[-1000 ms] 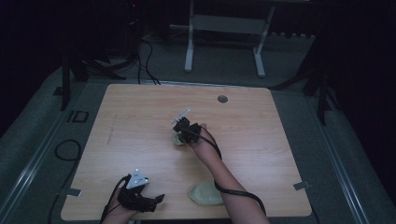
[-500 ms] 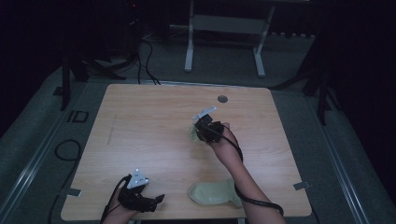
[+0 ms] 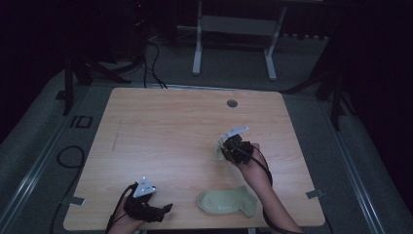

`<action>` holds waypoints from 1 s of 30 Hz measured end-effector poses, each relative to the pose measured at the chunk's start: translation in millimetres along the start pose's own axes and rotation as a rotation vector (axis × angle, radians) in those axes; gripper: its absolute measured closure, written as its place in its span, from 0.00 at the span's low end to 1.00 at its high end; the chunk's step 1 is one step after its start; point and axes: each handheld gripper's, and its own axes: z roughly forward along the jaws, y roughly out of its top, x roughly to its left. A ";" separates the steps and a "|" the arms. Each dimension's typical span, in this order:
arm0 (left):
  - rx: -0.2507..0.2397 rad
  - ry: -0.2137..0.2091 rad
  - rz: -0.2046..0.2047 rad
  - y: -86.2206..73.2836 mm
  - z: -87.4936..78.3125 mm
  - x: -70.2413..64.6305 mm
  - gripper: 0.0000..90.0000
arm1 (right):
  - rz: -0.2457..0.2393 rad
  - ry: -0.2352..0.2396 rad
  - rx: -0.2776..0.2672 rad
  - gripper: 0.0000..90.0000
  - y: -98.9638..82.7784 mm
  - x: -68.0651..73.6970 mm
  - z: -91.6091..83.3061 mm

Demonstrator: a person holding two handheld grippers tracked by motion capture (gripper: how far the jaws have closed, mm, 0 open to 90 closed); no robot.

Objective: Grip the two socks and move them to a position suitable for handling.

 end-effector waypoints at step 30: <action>-0.033 -0.034 0.165 74.7 18.4 -23.2 0.17 | 0.073 0.099 0.010 0.77 -24.2 -18.8 11.5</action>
